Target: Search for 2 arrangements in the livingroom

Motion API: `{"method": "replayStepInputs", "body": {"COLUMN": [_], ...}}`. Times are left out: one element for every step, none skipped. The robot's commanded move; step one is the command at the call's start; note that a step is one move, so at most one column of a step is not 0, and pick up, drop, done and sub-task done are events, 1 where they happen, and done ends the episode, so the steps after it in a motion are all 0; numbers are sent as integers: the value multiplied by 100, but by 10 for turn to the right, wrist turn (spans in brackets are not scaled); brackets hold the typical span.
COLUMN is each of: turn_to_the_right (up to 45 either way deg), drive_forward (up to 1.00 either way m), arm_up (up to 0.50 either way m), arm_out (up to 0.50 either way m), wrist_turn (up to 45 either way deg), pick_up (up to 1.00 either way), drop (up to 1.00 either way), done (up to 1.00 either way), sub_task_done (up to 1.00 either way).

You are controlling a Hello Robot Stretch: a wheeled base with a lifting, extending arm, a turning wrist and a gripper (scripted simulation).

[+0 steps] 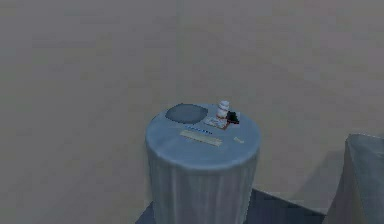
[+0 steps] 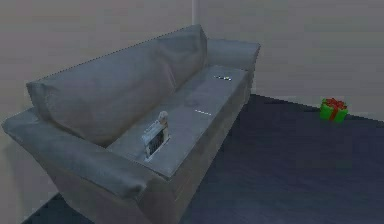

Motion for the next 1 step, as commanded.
{"method": "replayStepInputs", "body": {"turn_to_the_right": [0], "drive_forward": [0], "arm_up": [0], "arm_out": [0], "wrist_turn": [0], "pick_up": [0], "drop": [0], "done": [100], "sub_task_done": [0]}}
